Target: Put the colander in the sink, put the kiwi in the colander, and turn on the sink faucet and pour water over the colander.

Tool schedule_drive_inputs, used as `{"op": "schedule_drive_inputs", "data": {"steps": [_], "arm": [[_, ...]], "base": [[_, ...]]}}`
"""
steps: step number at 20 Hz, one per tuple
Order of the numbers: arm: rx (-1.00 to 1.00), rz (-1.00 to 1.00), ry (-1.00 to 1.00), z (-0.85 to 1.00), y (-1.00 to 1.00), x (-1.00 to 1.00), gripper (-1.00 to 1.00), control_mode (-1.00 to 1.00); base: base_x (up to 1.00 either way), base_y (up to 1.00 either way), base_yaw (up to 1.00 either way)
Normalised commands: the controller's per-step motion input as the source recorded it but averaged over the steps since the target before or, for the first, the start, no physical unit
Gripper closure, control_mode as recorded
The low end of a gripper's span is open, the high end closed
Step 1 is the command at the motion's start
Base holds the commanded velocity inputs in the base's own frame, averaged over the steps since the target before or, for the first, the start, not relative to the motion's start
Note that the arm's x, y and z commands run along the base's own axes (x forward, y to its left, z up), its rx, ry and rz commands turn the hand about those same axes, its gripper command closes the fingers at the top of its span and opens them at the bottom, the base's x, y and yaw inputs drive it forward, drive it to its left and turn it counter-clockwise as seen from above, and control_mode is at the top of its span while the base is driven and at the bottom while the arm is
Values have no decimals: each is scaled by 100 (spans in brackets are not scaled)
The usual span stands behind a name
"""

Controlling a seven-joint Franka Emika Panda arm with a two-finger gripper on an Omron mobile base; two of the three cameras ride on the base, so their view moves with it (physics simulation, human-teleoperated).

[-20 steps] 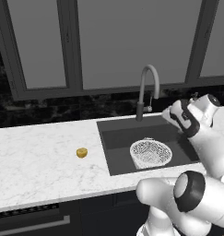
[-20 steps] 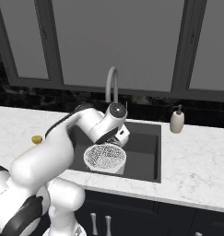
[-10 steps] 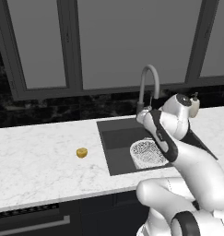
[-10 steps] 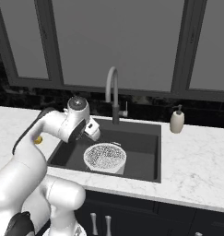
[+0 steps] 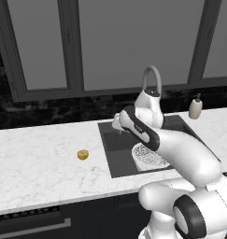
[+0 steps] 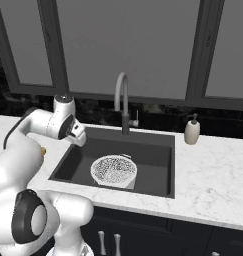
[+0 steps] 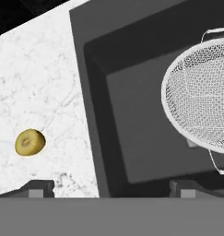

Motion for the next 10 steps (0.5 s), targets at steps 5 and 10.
{"op": "schedule_drive_inputs", "data": {"steps": [5,10], "arm": [[-5,10,33,-1,80,19,-100,-100],[-16,3,21,-23,79,0,-100,-100]], "base": [[0,0,0],[0,0,0]]}}
